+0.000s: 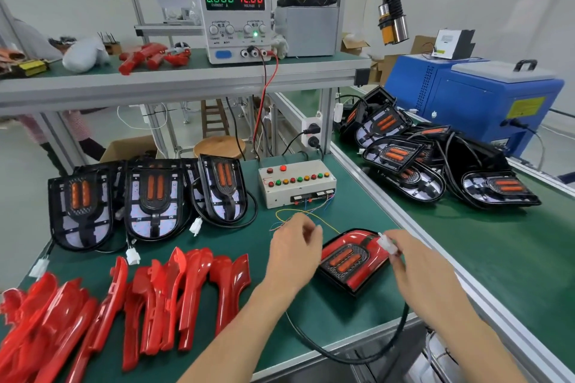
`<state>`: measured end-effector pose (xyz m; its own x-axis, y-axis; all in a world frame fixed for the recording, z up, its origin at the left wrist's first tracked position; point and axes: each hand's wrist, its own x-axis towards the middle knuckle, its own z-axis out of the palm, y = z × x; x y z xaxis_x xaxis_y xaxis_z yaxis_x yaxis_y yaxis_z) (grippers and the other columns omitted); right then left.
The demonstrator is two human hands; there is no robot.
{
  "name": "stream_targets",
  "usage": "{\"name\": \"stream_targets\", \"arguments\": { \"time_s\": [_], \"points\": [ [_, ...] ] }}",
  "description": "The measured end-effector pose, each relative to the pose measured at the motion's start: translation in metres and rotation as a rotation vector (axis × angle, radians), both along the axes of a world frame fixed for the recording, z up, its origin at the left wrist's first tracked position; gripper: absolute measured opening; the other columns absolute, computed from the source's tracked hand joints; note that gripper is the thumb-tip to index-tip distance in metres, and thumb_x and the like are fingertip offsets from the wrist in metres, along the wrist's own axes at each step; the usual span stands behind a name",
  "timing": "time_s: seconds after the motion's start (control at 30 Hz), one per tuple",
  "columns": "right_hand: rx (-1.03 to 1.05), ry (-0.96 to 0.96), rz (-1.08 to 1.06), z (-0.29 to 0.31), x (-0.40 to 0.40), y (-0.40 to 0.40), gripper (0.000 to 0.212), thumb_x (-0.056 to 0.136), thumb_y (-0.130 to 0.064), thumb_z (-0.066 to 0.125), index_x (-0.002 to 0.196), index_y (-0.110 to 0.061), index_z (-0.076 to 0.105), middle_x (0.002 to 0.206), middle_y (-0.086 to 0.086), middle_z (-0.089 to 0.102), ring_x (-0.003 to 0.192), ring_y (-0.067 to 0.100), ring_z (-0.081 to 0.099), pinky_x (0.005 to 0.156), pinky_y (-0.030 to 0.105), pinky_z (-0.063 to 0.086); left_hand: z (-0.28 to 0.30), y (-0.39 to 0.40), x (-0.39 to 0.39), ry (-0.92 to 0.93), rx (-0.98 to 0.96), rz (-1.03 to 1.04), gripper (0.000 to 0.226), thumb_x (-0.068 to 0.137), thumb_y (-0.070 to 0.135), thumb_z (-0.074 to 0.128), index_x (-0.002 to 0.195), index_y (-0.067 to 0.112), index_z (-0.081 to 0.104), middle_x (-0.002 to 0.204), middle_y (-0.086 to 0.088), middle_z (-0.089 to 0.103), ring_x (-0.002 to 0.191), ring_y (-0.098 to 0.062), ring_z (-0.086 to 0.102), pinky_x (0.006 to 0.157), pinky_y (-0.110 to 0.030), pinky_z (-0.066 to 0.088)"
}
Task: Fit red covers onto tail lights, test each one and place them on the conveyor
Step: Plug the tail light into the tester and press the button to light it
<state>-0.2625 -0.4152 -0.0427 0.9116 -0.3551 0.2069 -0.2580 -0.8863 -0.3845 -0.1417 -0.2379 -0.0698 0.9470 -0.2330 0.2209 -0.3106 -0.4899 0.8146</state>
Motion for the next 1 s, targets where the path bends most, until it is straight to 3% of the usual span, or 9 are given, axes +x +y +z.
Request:
{"name": "stream_targets", "arguments": {
  "time_s": [0.13,0.2,0.33,0.43,0.5,0.6,0.67,0.83,1.0],
  "points": [
    [0.0,-0.061,0.08,0.012,0.005,-0.009,0.038,0.096,-0.005,0.045,0.113,-0.039,0.051,0.108,-0.009,0.056,0.077,0.026,0.061,0.072,0.041,0.052,0.009,-0.017,0.011,0.001,0.007,-0.153,0.013,0.103,0.027,0.053,0.1,0.022,0.064,0.091,0.013,0.065,0.084,-0.002,0.058,0.072,-0.015,0.043],
    [-0.008,-0.079,0.141,0.013,0.007,-0.01,0.034,0.095,-0.004,0.048,0.109,-0.032,0.06,0.109,-0.009,0.055,0.074,0.019,0.06,0.072,0.037,0.051,0.011,-0.025,0.021,0.046,0.11,-0.175,0.02,0.106,0.03,0.047,0.104,0.018,0.063,0.096,0.006,0.065,0.088,-0.012,0.059,0.077,-0.025,0.045],
    [0.044,-0.058,0.196,0.002,0.007,-0.009,0.028,0.102,-0.028,0.046,0.101,-0.018,0.072,0.106,-0.014,0.055,0.091,-0.001,0.056,0.085,0.019,0.042,0.008,-0.038,0.037,0.094,0.439,-0.193,0.041,0.109,0.041,0.034,0.101,0.01,0.06,0.107,-0.014,0.066,0.102,-0.033,0.062,0.093,-0.045,0.05],
    [0.019,-0.186,0.172,-0.012,0.003,-0.005,0.034,0.102,-0.039,0.045,0.089,-0.019,0.068,0.093,-0.015,0.057,0.083,0.005,0.059,0.076,0.023,0.044,0.002,-0.043,0.046,0.132,0.607,-0.228,0.051,0.109,0.043,0.028,0.108,0.004,0.061,0.116,-0.02,0.066,0.107,-0.037,0.063,0.094,-0.044,0.049],
    [0.033,-0.27,0.15,-0.024,0.0,-0.005,0.013,0.1,-0.015,0.056,0.102,-0.017,0.069,0.104,-0.012,0.061,0.091,0.01,0.062,0.081,0.022,0.043,-0.002,-0.045,0.051,0.194,0.625,-0.274,0.05,0.109,0.042,0.029,0.106,0.002,0.06,0.118,-0.022,0.066,0.109,-0.038,0.062,0.091,-0.041,0.047],
    [0.187,-0.255,0.096,-0.041,-0.007,-0.007,0.055,0.093,0.011,0.05,0.139,-0.019,0.052,0.144,-0.008,0.045,0.112,0.003,0.054,0.098,0.023,0.04,-0.006,-0.047,0.058,0.3,0.605,-0.335,0.055,0.109,0.041,0.031,0.112,-0.006,0.059,0.122,-0.027,0.064,0.113,-0.038,0.063,0.083,-0.037,0.043],
    [0.394,-0.259,-0.009,-0.053,-0.011,-0.007,0.064,0.093,0.012,0.045,0.15,-0.014,0.038,0.152,0.0,0.036,0.1,0.004,0.061,0.095,0.02,0.044,-0.007,-0.049,0.061,0.334,0.621,-0.37,0.058,0.108,0.041,0.032,0.118,-0.009,0.058,0.126,-0.027,0.063,0.116,-0.037,0.062,0.081,-0.037,0.042],
    [0.783,-0.182,-0.4,-0.075,-0.012,-0.007,0.034,0.097,-0.002,0.05,0.124,-0.021,0.059,0.119,-0.004,0.07,0.1,0.02,0.068,0.096,0.049,0.051,-0.008,-0.05,0.063,0.381,0.614,-0.437,0.056,0.107,0.047,0.031,0.097,0.002,0.063,0.107,-0.022,0.065,0.095,-0.029,0.062,0.079,-0.035,0.043],
    [0.616,-0.278,-0.387,-0.072,-0.01,0.004,0.038,0.104,-0.048,0.035,0.134,-0.034,0.053,0.117,-0.015,0.061,0.103,0.009,0.058,0.092,0.039,0.046,-0.006,-0.047,0.057,0.403,0.561,-0.491,0.075,0.105,0.063,0.024,0.094,0.003,0.068,0.106,-0.014,0.071,0.101,-0.027,0.068,0.098,-0.04,0.05]
  ]
}}
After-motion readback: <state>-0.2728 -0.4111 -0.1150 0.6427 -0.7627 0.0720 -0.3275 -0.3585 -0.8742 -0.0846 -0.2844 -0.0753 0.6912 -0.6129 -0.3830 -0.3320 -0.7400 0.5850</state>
